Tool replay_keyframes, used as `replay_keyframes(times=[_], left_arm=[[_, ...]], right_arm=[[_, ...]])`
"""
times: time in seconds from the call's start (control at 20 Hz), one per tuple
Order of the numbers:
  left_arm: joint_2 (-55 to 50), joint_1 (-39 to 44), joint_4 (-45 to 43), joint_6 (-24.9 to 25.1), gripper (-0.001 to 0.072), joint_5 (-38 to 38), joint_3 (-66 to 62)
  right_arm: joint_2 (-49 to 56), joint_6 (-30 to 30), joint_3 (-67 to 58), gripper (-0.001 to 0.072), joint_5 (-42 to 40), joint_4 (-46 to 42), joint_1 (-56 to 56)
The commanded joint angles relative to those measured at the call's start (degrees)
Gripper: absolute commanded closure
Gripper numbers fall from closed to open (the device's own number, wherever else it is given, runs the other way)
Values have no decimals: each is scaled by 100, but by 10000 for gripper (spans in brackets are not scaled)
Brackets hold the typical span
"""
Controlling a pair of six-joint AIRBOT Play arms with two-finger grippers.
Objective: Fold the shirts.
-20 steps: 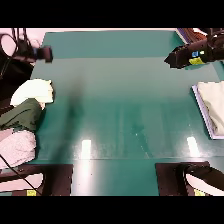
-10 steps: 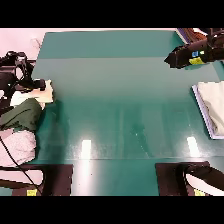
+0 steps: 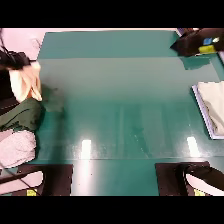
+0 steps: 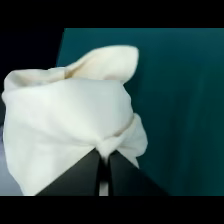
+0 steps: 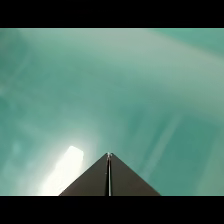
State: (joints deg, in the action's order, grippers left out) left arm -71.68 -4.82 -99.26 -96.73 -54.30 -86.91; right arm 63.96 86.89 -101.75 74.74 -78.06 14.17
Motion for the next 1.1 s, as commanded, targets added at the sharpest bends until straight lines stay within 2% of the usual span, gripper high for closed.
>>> replay_keyframes(times=[0.0,0.2,0.3,0.5,0.6,0.65,0.7,0.85,1.05], left_arm=[[1196,822,50,278,685,-348,-415],[1585,2426,98,267,685,-1108,-420],[1403,3309,208,262,685,-1154,-420],[439,4804,944,334,683,-496,-422],[-186,5272,1650,844,653,149,-422],[-437,5362,1939,964,353,417,-424],[-590,5353,2105,931,150,490,-446],[-575,4673,2081,846,154,260,-505],[-448,2739,2068,737,155,-564,-413]], right_arm=[[-2,-2,-702,692,-146,-13,2],[-2,-2,-1228,692,-223,-13,2],[-4,-2,-1296,692,-221,-9,2],[-2,0,-1255,692,-166,-7,2],[-2,2,-1255,692,-133,-4,2],[-2,0,-1255,692,-98,-4,2],[-4,2,-1255,692,-39,-4,2],[-2,2,-1255,692,131,2,2],[-2,2,-1255,692,138,31,4]])
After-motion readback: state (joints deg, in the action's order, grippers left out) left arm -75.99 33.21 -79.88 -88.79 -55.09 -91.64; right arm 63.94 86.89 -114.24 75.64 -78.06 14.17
